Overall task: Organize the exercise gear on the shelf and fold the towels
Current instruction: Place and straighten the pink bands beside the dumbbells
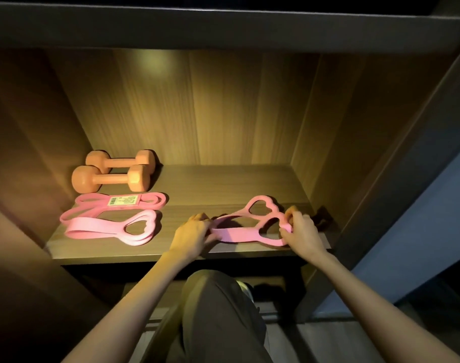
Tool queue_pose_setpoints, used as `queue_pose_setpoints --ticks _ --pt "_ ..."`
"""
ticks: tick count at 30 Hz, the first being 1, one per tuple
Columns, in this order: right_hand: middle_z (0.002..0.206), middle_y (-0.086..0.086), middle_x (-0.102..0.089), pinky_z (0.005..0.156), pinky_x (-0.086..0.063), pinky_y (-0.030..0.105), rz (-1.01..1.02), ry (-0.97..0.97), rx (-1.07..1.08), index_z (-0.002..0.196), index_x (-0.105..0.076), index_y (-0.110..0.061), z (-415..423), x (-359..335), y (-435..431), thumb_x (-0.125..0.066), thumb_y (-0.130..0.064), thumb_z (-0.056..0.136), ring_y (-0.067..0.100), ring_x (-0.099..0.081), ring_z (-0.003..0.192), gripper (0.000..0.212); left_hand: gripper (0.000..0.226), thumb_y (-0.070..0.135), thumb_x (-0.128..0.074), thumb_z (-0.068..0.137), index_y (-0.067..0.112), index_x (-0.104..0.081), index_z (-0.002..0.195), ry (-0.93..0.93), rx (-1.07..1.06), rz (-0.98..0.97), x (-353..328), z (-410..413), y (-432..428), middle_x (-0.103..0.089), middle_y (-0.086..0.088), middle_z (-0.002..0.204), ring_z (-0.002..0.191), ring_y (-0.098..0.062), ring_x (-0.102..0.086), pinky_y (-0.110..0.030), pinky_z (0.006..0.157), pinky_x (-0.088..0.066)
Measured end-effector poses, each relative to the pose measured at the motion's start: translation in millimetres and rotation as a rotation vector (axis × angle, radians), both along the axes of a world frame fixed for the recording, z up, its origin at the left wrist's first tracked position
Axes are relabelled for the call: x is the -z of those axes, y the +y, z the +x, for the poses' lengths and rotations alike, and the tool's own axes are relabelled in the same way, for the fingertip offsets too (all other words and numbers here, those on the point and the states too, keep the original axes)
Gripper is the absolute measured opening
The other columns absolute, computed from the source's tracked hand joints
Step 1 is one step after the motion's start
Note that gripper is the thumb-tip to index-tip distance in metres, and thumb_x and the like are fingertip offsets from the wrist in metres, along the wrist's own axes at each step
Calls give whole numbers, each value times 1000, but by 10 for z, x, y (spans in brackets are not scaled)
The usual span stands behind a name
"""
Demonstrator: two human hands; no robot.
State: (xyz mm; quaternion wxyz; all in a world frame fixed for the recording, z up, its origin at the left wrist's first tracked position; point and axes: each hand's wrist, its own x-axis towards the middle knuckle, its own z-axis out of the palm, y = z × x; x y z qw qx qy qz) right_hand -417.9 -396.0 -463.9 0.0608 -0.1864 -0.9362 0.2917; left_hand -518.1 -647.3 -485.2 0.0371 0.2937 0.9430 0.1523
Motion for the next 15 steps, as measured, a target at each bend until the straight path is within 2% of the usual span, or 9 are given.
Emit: queue_pose_setpoints --ticks 3,6,10,13,15 --pt "96 7 -67 74 -58 27 -75 115 10 110 -57 -7 -118 -176 -195 -65 -12 89 13 -66 79 23 43 47 -58 88 14 -64 114 -47 -101 68 -29 -2 -236 -61 -6 107 99 -23 -58 -40 83 -50" --pt "92 6 -69 73 -56 26 -34 125 -22 111 -64 -2 -241 -285 -374 -65 -10 88 15 -66 76 25 40 50 -60 86 16 -67 107 -26 -116 82 -61 29 -454 -64 -5 101 92 -22 -59 -37 80 -50" --pt "92 6 -68 67 -48 19 -14 112 -67 119 -63 -7 -332 -265 -532 -65 -11 89 11 -61 73 31 41 56 -55 86 30 -66 115 100 -38 -53 -74 64 -650 -57 1 116 108 -18 -52 -33 86 -44" --pt "96 8 -70 66 -50 18 -70 103 -43 120 -63 -6 -366 -196 -582 -64 -11 89 12 -64 75 31 44 56 -61 83 30 -64 118 102 12 10 -60 74 -691 -45 2 139 124 -20 -44 -38 97 -43" --pt "97 9 -70 67 -51 20 -103 75 -28 116 -62 -6 -365 -149 -566 -63 -9 90 14 -65 78 27 43 57 -61 82 27 -65 113 50 64 53 -42 81 -678 -39 3 147 131 -20 -40 -39 101 -42"
